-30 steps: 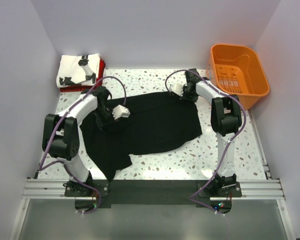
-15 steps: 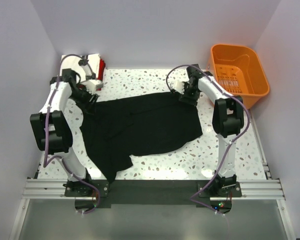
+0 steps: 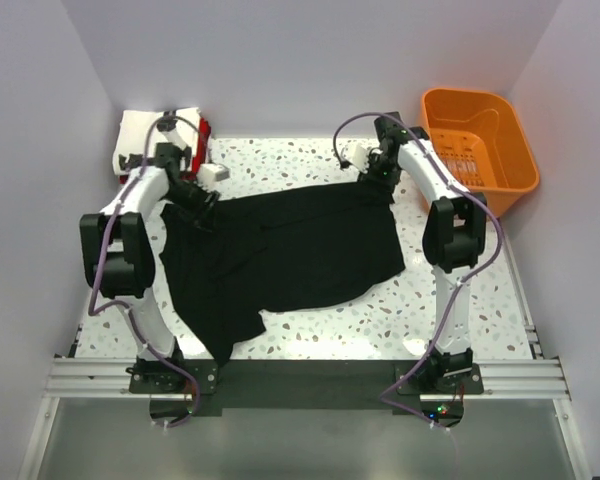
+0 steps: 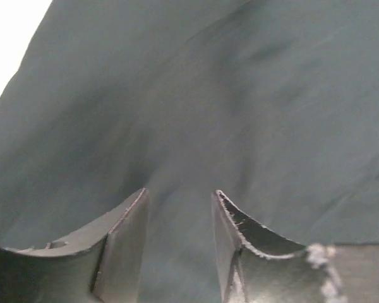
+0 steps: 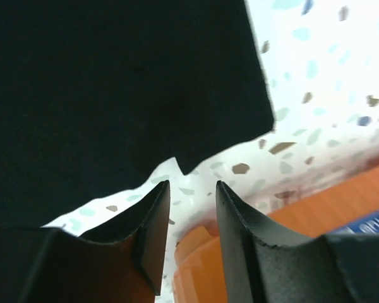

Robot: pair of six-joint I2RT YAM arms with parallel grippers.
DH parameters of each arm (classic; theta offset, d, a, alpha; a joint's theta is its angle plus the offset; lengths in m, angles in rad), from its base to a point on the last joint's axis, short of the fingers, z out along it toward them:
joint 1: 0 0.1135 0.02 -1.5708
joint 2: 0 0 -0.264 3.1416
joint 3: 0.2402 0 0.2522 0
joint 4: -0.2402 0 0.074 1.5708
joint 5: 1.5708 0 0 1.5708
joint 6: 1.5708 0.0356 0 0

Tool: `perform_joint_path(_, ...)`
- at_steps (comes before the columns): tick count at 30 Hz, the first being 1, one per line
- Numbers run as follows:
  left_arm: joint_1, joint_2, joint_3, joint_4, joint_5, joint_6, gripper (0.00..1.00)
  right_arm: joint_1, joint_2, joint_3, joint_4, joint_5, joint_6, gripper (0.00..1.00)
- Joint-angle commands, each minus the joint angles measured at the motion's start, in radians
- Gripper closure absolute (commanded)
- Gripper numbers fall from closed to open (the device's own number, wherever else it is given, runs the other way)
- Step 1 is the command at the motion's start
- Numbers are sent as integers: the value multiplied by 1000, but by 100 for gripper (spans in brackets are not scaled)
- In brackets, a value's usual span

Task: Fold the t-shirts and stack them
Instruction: Fold the tshirt

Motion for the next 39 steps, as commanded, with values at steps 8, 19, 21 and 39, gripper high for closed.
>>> perform_joint_path(8, -358, 60, 68, 233, -78, -171, 44, -36, 85, 44, -22, 82, -6, 60)
perform_joint_path(19, -424, 188, 173, 196, -170, -174, 45, -39, 109, -54, 105, 134, -106, 61)
perform_joint_path(21, -430, 194, 173, 199, -192, -172, 47, -36, 114, -59, 123, 136, -111, 61)
perform_joint_path(39, -428, 127, 153, 170, -247, -143, 100, -37, 77, -57, 166, 147, -180, 100)
